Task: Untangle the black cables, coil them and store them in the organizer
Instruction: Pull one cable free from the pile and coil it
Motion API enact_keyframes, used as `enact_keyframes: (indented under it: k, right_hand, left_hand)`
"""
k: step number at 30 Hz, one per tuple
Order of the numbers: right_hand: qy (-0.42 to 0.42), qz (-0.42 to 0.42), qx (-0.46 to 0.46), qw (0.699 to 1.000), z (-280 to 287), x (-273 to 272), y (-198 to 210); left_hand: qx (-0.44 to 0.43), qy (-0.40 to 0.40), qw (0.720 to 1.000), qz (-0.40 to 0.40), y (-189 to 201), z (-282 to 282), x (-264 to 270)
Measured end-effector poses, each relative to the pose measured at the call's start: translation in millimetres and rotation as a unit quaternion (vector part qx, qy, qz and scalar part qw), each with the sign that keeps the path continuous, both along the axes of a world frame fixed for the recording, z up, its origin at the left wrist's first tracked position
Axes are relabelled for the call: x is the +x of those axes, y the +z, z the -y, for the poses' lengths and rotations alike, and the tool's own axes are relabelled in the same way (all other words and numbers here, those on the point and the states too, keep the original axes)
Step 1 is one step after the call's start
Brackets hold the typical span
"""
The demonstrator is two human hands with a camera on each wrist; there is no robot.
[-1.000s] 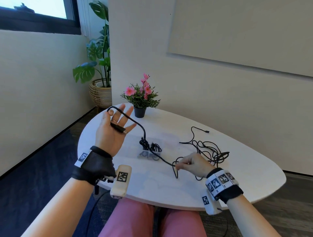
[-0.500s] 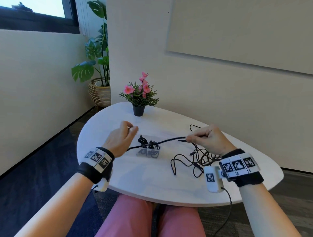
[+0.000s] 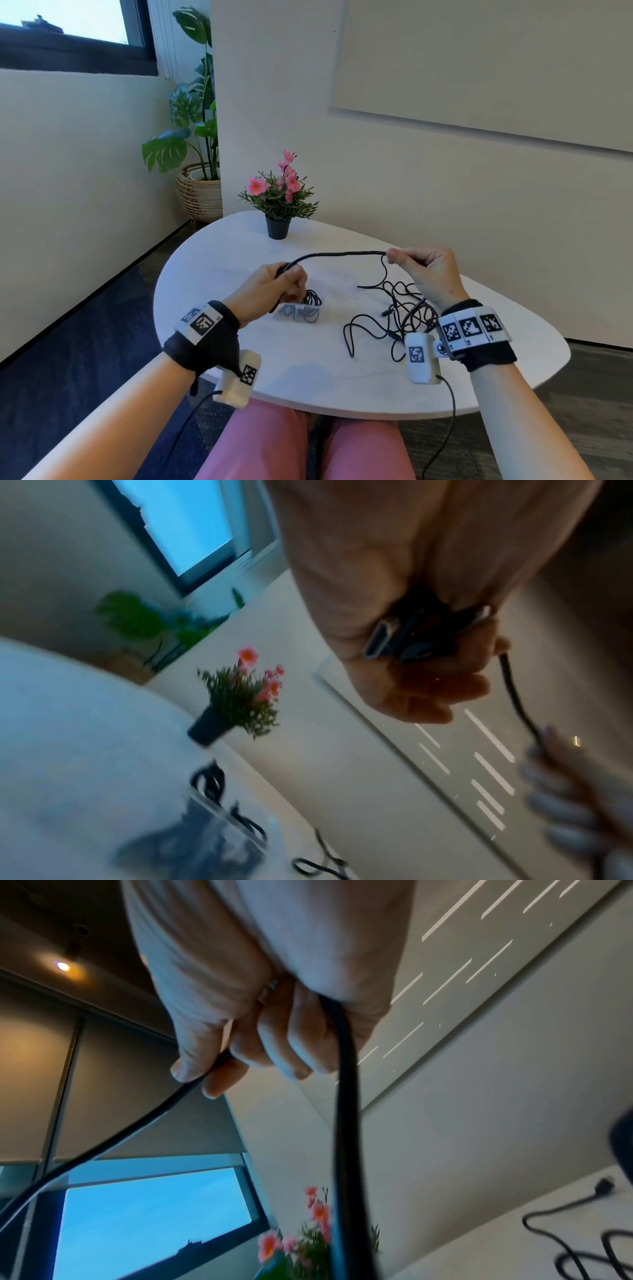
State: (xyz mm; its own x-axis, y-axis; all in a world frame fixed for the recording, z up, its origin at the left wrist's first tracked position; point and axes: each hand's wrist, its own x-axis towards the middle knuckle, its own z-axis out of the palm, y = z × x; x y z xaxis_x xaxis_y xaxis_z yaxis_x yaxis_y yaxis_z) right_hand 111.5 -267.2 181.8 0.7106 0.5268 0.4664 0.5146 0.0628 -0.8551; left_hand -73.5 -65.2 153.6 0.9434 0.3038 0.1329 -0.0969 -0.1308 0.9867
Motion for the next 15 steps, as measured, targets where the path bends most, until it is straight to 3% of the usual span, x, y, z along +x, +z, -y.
enact_keyframes:
  k: [2, 5, 12, 15]
  right_hand:
    - [0.007, 0.004, -0.026, 1.0, -4, -12, -5]
    - [0.059, -0.036, -0.083, 0.994, -13, -28, -21]
    - [0.175, -0.083, -0.193, 0.962, -39, -64, -58]
    - [0.218, -0.095, -0.23, 0.944, -47, -77, -67]
  left_hand:
    - [-0.158, -0.017, 0.986, 0.049, 3, 5, 2]
    - [-0.291, 0.003, 0.951, 0.108, 8, 10, 8]
    - [-0.398, 0.06, 0.898, 0.178, 3, 11, 18]
    - [-0.485, 0.087, 0.847, 0.197, 2, 10, 22]
